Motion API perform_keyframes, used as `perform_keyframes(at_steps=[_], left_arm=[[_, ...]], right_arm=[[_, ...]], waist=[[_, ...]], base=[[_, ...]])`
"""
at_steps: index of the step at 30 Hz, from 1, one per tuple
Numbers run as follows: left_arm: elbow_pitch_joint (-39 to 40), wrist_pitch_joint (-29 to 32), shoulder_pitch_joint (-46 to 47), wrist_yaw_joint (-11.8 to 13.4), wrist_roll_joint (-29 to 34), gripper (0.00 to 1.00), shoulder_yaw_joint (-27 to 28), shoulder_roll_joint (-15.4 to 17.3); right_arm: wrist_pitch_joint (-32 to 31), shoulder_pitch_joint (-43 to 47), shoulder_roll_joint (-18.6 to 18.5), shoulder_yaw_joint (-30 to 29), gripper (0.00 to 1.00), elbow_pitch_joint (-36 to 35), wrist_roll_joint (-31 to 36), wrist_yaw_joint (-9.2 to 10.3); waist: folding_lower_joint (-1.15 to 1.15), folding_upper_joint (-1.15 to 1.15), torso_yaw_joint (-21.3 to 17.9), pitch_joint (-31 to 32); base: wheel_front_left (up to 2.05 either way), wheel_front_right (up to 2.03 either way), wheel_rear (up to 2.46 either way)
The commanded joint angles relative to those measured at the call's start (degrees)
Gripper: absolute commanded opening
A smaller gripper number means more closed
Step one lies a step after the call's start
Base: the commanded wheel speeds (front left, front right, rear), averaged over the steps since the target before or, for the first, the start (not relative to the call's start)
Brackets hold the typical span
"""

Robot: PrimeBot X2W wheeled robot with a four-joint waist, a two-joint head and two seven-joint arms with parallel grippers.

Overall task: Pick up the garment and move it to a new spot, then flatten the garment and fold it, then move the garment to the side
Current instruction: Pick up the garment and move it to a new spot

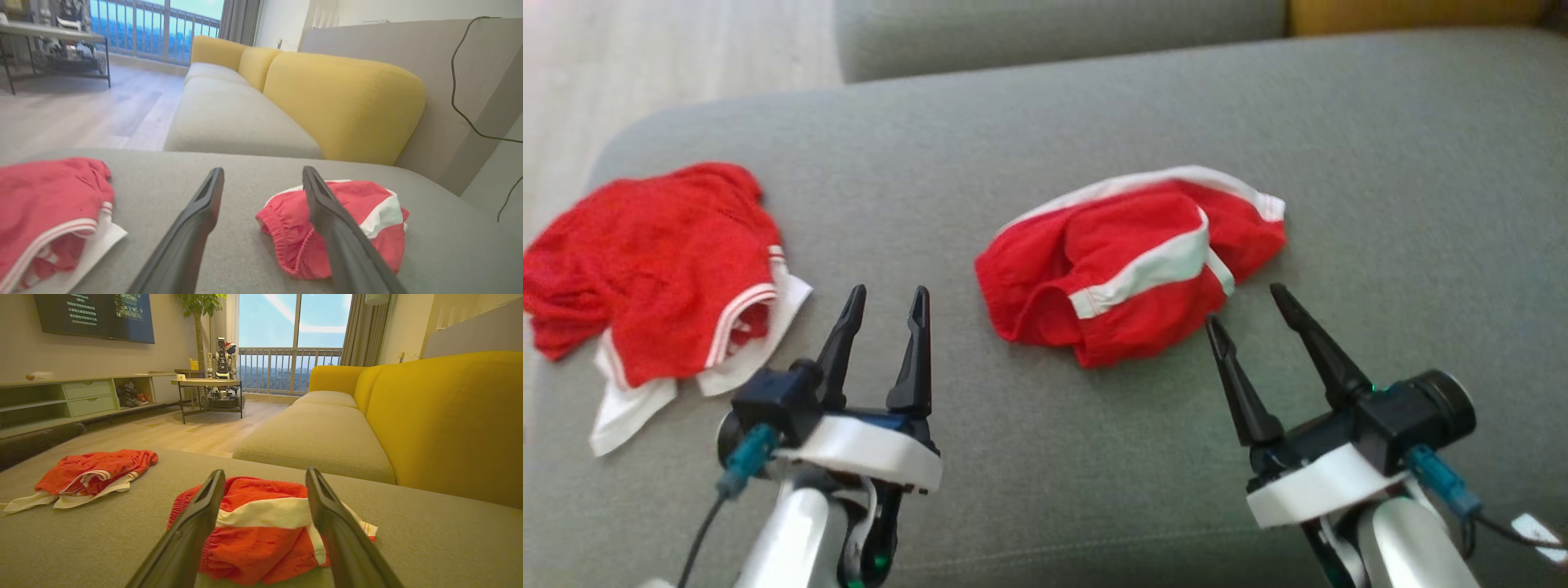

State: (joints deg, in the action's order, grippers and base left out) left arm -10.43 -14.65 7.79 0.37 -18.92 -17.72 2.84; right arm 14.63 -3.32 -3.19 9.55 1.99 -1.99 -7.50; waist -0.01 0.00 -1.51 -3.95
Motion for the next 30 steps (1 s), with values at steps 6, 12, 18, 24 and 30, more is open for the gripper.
perform_keyframes(at_steps=[6, 12, 18, 24, 30], left_arm=[[10.23, -0.34, -3.75, 4.78, 6.63, 1.0, 3.26, 0.05], [13.31, -0.34, -9.16, 8.98, 9.82, 1.0, 5.33, 0.04], [13.27, -0.35, -12.95, 10.1, 9.81, 1.0, 6.31, 0.04], [13.1, -0.35, -14.75, 9.85, 10.06, 1.0, 6.54, 0.04], [12.59, -0.35, -15.11, 9.72, 9.9, 1.0, 6.29, 0.04]], right_arm=[[0.37, 1.55, 0.31, -0.32, 1.0, -2.13, 0.86, 0.01], [0.37, 4.3, 0.31, -3.53, 1.0, -2.79, 1.31, 0.01], [0.37, 6.86, 0.31, -6.19, 1.0, -2.44, 0.65, 0.01], [0.37, 7.02, 0.31, -7.13, 1.0, -2.16, 0.31, 0.01], [0.37, 6.94, 0.31, -7.29, 1.0, -2.0, 0.22, 0.01]], waist=[[0.01, 0.0, 1.58, 2.77], [0.01, 0.0, 1.08, 4.12], [0.01, 0.0, 1.07, 6.12], [0.01, 0.0, 1.56, 6.89], [0.01, 0.0, 2.2, 7.26]], base=[[0.0, 0.0, 0.0], [0.0, 0.0, 0.0], [0.0, 0.0, 0.0], [0.0, 0.0, 0.0], [0.0, 0.0, 0.0]])
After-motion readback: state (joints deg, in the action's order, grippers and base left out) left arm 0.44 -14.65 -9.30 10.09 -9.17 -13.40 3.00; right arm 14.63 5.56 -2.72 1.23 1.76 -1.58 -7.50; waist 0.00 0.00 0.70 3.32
